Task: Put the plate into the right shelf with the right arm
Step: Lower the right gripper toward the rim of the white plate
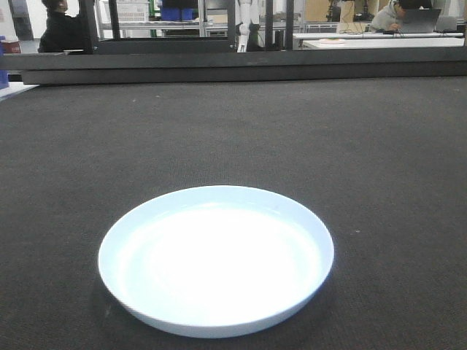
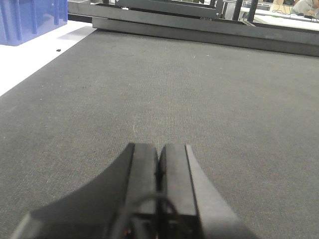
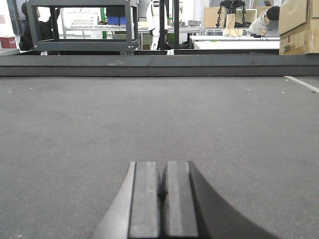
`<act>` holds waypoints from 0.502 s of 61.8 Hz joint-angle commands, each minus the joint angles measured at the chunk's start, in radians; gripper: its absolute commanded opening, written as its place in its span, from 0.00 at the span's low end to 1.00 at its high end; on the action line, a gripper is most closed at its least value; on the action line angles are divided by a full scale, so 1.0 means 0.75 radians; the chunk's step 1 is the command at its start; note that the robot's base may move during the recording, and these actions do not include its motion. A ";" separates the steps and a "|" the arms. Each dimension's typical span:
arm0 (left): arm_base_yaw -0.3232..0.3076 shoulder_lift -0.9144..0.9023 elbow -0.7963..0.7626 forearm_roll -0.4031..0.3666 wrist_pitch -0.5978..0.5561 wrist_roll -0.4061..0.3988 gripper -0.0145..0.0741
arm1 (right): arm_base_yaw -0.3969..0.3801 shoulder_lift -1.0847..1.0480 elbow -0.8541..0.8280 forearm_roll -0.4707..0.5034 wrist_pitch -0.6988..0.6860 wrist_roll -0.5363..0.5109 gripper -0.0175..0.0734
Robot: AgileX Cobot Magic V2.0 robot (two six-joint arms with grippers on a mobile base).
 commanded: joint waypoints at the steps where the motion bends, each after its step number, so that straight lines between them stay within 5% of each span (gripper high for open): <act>1: -0.003 -0.014 0.014 -0.011 -0.120 -0.009 0.02 | -0.010 -0.026 -0.021 -0.013 -0.114 -0.005 0.25; 31: -0.003 -0.014 0.014 -0.011 -0.120 -0.009 0.02 | -0.010 -0.026 -0.021 -0.013 -0.114 -0.005 0.25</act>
